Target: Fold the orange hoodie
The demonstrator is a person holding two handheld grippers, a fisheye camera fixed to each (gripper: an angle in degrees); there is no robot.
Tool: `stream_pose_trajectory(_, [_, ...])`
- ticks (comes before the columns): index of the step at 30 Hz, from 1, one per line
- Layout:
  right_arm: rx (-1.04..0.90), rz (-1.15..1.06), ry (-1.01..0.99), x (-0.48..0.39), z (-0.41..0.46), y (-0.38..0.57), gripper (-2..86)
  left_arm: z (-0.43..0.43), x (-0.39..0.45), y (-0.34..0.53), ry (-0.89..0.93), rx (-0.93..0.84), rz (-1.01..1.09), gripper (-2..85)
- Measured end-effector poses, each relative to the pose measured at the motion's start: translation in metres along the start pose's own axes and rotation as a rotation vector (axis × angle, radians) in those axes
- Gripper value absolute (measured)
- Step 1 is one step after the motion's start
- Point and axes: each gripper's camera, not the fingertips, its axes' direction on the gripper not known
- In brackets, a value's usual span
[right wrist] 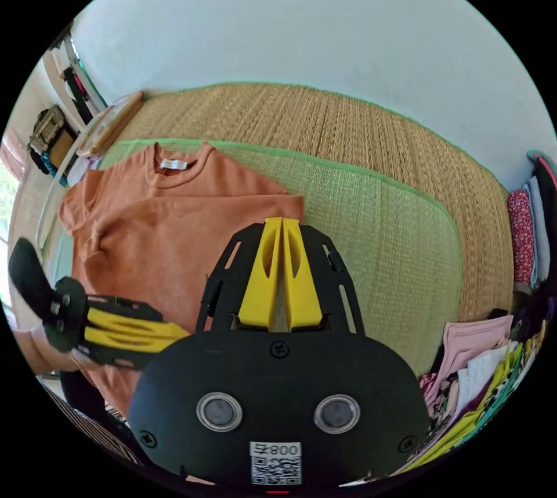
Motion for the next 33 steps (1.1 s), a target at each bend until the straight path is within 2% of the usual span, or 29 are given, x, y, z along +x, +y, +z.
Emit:
stream_pose_trajectory(5, [0.048, 0.004, -0.159, -0.013, -0.043, 0.053, 0.1, -0.060, -0.031, 0.085, -0.132, 0.073, -0.127, 0.2])
stream_pose_trajectory(8, [-0.012, 0.002, -0.169, -0.028, -0.033, 0.073, 0.1, -0.083, -0.068, 0.142, -0.220, 0.081, -0.294, 0.1])
stream_pose_trajectory(10, [-0.124, 0.012, -0.131, -0.032, -0.004, 0.072, 0.1, -0.080, -0.091, 0.169, -0.251, 0.037, -0.361, 0.1])
stream_pose_trajectory(14, [-0.111, 0.019, -0.139, -0.032, -0.015, 0.063, 0.1, -0.070, -0.118, 0.215, -0.190, 0.037, -0.376, 0.1])
stream_pose_trajectory(18, [-0.051, 0.036, -0.173, -0.036, -0.035, 0.056, 0.1, -0.073, -0.119, 0.249, -0.239, 0.074, -0.341, 0.2])
stream_pose_trajectory(21, [-0.142, 0.054, -0.175, -0.040, -0.007, 0.057, 0.1, -0.058, -0.138, 0.280, -0.198, 0.026, -0.365, 0.2])
stream_pose_trajectory(29, [-0.072, 0.067, -0.158, -0.056, -0.050, 0.055, 0.1, -0.091, -0.163, 0.386, -0.156, 0.148, -0.392, 0.2])
stream_pose_trajectory(33, [-0.141, 0.077, -0.154, -0.071, -0.039, 0.047, 0.1, -0.078, -0.198, 0.443, -0.156, 0.069, -0.469, 0.3])
